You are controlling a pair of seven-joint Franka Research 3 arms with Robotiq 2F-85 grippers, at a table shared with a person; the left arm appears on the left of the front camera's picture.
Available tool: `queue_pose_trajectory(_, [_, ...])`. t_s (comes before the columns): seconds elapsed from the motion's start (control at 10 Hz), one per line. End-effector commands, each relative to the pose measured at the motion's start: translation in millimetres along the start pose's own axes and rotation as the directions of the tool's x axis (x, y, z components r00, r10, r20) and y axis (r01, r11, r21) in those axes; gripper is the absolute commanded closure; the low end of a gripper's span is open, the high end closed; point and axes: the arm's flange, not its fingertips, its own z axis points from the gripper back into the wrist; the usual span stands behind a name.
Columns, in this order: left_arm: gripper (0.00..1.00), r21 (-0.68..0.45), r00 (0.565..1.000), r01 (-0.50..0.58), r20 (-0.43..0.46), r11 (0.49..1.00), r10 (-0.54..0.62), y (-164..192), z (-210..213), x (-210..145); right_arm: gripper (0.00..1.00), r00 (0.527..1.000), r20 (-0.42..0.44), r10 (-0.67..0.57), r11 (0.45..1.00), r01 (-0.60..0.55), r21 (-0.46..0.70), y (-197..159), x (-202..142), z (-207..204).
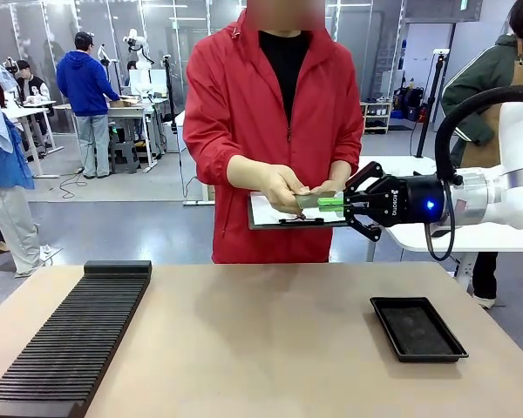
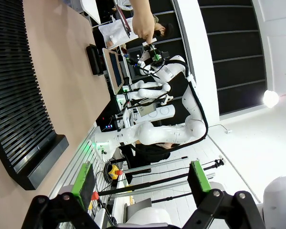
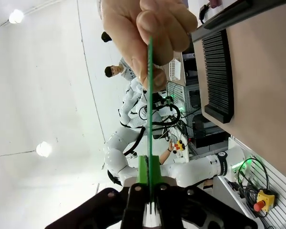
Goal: Inspect the PCB.
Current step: Pick up the Blank PCB that the human is holding, then place the Blank PCB in the ESD tray.
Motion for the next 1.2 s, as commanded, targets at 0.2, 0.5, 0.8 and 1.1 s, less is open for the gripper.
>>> queue_pose_trajectory(0.2, [0.0, 0.001, 1.0, -0.001, 0.002, 1.0, 0.001, -0.7, 0.9, -1.2, 1.0, 1.0, 0.0, 0.0, 1.0, 0.0, 0.0, 0.0, 0.0, 0.0])
queue_pose_trajectory(0.5, [0.0, 0.001, 1.0, -0.001, 0.002, 1.0, 0.001, -0.7, 0.9, -1.2, 1.0, 1.0, 0.0, 0.0, 1.0, 0.0, 0.0, 0.0, 0.0, 0.0])
queue_pose_trajectory(0.8, [0.0, 0.001, 1.0, -0.001, 0.002, 1.0, 0.001, -0.7, 0.9, -1.2, 1.0, 1.0, 0.0, 0.0, 1.0, 0.0, 0.0, 0.0, 0.0, 0.0])
queue_pose_trajectory(1.1, [0.0, 0.001, 1.0, -0.001, 0.002, 1.0, 0.001, -0.7, 0.9, -1.2, 1.0, 1.0, 0.0, 0.0, 1.0, 0.0, 0.0, 0.0, 0.0, 0.0])
